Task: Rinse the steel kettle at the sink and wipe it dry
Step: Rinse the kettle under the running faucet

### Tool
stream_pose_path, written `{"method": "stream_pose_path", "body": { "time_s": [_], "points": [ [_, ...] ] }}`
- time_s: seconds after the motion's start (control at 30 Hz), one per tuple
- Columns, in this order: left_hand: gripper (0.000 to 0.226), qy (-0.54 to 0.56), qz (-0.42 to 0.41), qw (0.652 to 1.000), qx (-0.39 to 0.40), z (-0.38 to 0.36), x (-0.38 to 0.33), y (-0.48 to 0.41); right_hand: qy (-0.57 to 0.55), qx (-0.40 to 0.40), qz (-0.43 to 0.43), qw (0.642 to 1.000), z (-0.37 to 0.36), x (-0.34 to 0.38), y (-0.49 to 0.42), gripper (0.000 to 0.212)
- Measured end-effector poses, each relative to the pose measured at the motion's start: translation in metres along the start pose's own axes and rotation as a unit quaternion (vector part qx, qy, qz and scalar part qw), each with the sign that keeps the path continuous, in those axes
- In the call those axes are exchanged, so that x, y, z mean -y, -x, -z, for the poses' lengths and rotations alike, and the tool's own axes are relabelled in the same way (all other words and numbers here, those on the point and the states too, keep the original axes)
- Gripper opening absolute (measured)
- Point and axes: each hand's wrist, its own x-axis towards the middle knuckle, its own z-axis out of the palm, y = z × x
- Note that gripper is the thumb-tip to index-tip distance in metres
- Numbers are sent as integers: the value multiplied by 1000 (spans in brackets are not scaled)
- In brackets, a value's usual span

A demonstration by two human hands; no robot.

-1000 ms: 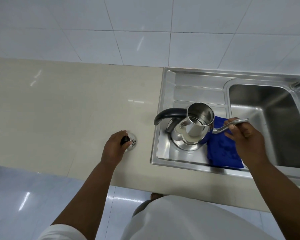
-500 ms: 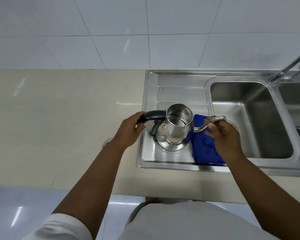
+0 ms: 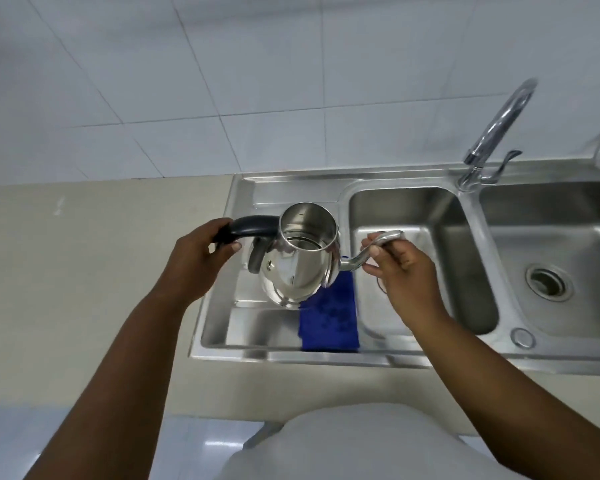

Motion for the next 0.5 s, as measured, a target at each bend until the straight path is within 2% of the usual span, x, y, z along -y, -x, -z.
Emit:
{"method": "stream_pose_path", "body": {
  "time_s": [0.2,0.5],
  "points": [
    [32,46,-3,999,18,-70,-72,-12,28,-30,33,999,97,25,-17,24],
    [35,138,21,987,81,-175,-129,-40,65,-86,-16,994,195,18,-51,23]
  ]
}}
